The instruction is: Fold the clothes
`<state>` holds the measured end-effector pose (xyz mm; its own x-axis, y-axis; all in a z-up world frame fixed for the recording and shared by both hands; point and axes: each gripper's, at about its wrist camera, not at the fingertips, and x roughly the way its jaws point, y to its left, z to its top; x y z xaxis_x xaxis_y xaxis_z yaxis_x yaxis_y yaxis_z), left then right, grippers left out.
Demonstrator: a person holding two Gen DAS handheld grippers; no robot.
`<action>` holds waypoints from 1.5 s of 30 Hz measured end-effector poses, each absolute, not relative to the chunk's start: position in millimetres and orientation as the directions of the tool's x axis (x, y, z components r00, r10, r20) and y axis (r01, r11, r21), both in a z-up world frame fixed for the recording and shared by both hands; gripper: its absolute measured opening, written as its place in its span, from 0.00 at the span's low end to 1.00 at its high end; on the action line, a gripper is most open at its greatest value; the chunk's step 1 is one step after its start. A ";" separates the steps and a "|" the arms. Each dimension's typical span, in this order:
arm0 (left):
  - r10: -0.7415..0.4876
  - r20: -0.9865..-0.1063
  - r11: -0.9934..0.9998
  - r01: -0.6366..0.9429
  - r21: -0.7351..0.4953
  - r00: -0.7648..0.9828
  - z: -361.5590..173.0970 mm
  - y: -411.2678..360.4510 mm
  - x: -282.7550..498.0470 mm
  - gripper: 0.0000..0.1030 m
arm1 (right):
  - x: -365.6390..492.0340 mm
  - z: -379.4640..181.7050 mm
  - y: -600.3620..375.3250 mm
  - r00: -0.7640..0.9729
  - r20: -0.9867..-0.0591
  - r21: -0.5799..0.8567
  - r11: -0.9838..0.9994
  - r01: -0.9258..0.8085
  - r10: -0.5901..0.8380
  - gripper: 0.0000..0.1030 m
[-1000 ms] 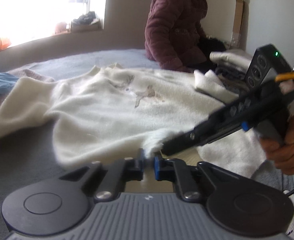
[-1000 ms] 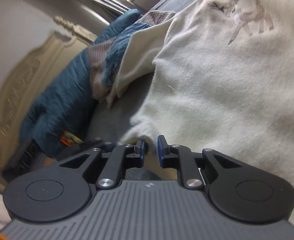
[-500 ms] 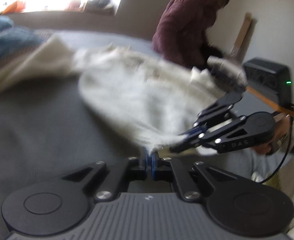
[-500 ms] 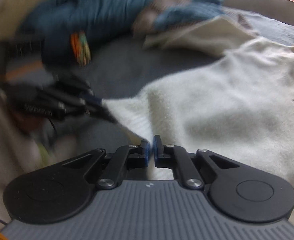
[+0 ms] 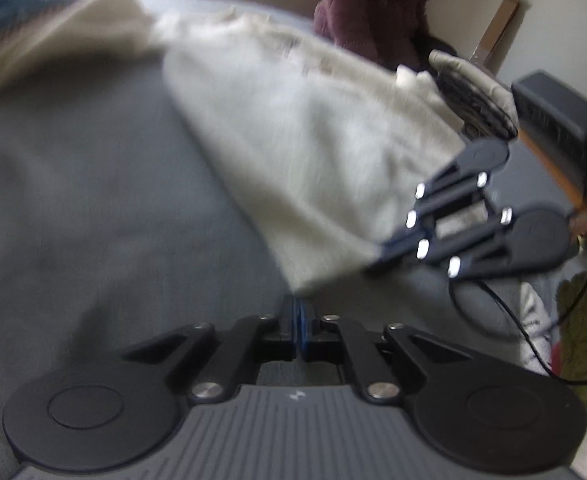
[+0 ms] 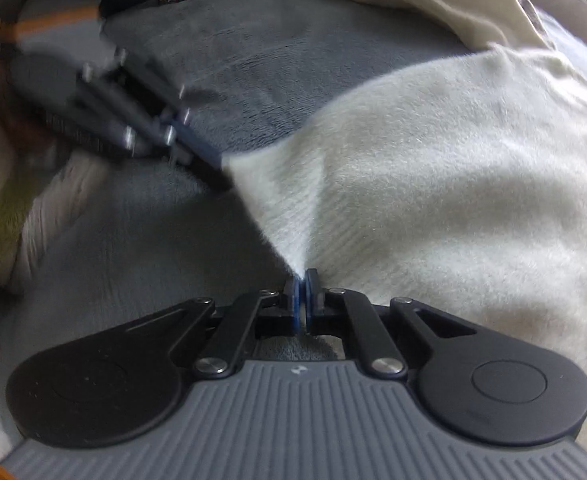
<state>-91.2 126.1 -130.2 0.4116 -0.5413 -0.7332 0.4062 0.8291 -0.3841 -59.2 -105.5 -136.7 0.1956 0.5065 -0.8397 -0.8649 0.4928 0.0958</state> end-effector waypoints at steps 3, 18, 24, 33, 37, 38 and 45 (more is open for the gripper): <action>-0.547 -0.729 0.830 0.381 -0.408 0.411 -124.7 143.1 -96.5 0.20 | -52.3 -130.1 -114.3 0.165 -0.833 0.163 0.519 -0.839 0.528 0.06; -0.622 -0.654 0.771 0.189 -0.609 0.431 -135.1 147.9 -20.0 0.47 | -50.6 -91.0 -342.3 0.597 -0.656 0.546 0.836 -0.049 0.463 0.41; -0.623 -0.658 0.764 0.146 -0.629 0.423 -142.9 142.6 -19.6 0.46 | -70.2 -126.8 -418.4 0.668 -0.655 0.655 0.705 0.270 0.353 0.42; -0.574 -0.706 0.803 0.117 -0.584 0.415 -139.3 132.3 -20.3 0.45 | -55.6 -177.3 -434.2 0.715 -0.560 0.800 0.500 0.333 0.419 0.42; -0.549 -0.732 0.825 0.119 -0.553 0.403 -136.7 125.7 -17.2 0.45 | -18.0 -161.9 -449.6 0.749 -0.548 0.795 0.510 0.329 0.372 0.42; -0.542 -0.737 0.830 0.120 -0.545 0.404 -136.4 123.9 -17.5 0.45 | -5.8 -157.4 -450.3 0.749 -0.548 0.792 0.519 0.322 0.372 0.42; -0.526 -0.747 0.845 0.148 -0.514 0.407 -135.3 121.8 -19.8 0.45 | 81.6 -141.7 -425.7 0.703 -0.596 0.748 0.587 0.309 0.389 0.44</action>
<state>-19.8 121.8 -135.3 0.4069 -0.5261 -0.7467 0.1484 0.8447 -0.5143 81.6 -425.7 -141.7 0.7026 0.3894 -0.5956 0.3088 0.5873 0.7481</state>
